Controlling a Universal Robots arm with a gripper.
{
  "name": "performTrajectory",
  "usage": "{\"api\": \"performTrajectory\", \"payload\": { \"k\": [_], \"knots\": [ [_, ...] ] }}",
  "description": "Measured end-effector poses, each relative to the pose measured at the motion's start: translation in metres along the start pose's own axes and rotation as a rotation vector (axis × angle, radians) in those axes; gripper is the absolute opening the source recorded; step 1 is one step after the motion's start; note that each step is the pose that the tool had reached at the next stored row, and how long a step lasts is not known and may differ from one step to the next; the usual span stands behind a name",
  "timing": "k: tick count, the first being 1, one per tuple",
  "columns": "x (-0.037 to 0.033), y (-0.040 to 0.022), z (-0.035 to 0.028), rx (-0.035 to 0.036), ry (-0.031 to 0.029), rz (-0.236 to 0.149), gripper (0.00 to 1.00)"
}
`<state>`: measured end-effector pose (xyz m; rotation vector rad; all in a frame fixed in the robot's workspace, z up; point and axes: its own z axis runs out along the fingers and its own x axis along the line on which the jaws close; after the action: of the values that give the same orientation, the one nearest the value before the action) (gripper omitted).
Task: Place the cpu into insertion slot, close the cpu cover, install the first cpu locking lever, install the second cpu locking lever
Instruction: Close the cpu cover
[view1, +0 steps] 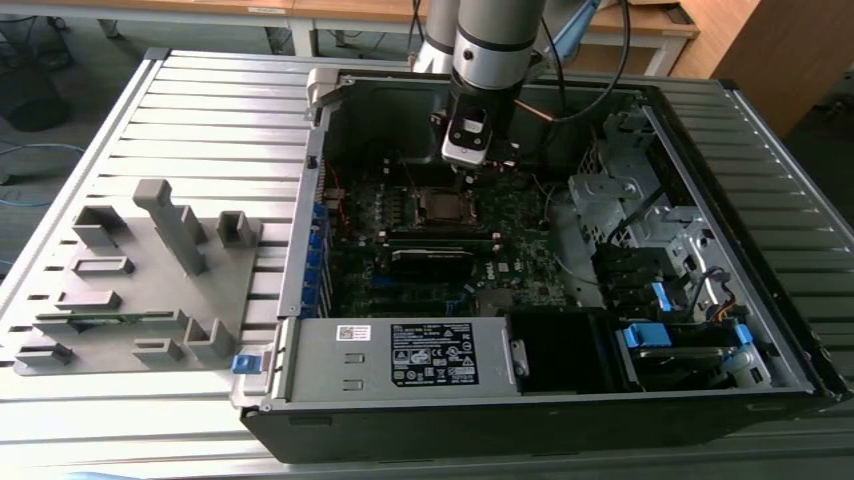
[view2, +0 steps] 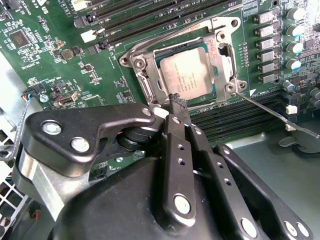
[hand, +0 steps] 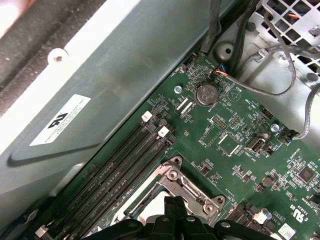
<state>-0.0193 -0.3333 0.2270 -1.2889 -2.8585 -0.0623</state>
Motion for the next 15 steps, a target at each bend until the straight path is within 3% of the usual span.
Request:
{"api": "performTrajectory", "payload": {
  "k": [8,15],
  "knots": [
    [0.0,0.0,0.0,0.0001,0.0001,-0.004,0.1],
    [0.0,0.0,0.0,0.0009,0.0015,-0.045,0.1]
  ]
}}
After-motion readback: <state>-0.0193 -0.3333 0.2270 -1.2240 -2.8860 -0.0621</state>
